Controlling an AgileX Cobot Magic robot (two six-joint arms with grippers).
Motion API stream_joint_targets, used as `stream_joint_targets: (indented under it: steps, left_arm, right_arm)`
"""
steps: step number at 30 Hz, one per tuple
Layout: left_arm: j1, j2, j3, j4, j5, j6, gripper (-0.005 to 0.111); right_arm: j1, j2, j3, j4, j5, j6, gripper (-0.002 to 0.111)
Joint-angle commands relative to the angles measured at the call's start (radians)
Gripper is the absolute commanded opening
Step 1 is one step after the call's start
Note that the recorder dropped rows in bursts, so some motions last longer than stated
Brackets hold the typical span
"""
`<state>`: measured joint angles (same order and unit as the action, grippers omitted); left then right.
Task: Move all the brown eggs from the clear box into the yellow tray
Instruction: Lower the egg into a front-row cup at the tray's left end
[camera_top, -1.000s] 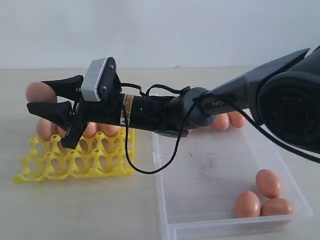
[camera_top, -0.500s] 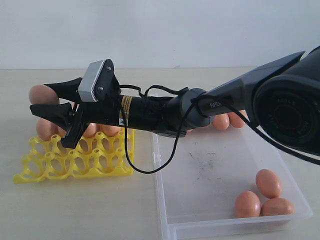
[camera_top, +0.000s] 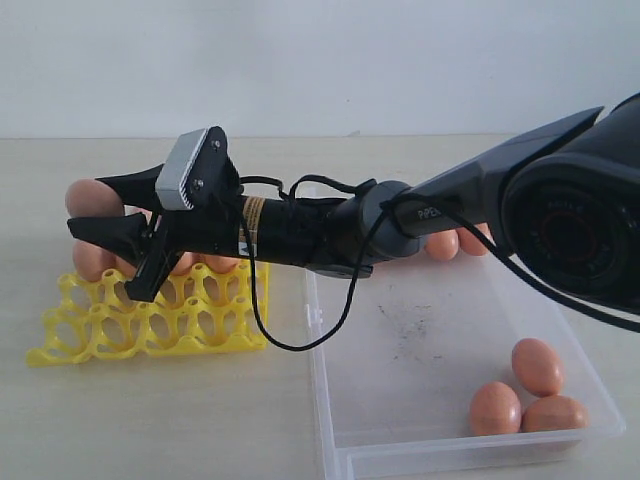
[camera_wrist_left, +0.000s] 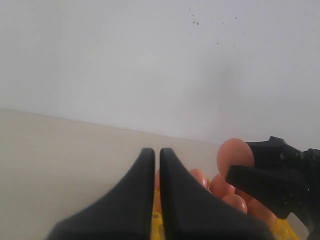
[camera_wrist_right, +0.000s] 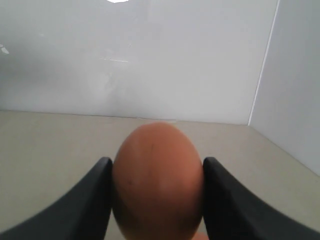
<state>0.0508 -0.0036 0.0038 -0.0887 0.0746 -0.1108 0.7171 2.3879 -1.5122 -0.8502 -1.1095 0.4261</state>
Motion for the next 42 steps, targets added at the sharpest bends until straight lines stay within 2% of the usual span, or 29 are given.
stream_joint_targets:
  steps: [1,17,31,42]
  left_arm:
    - [-0.006,0.004,-0.004,-0.001,-0.006,-0.001,0.004]
    - [-0.006,0.004,-0.004,-0.001,-0.006,-0.001,0.004]
    - [-0.006,0.004,-0.004,-0.001,-0.006,-0.001,0.004]
    - [-0.006,0.004,-0.004,-0.001,-0.006,-0.001,0.004]
  right_arm:
    - [0.0,-0.003,-0.007,-0.004,-0.005,0.015,0.0]
    - [0.0,-0.003,-0.007,-0.172,-0.006,0.1,0.0]
    - [0.0,-0.003,-0.018,-0.084,0.042,0.088,0.0]
    - [0.002,0.097,-0.143,-0.053,0.078,0.097,0.0]
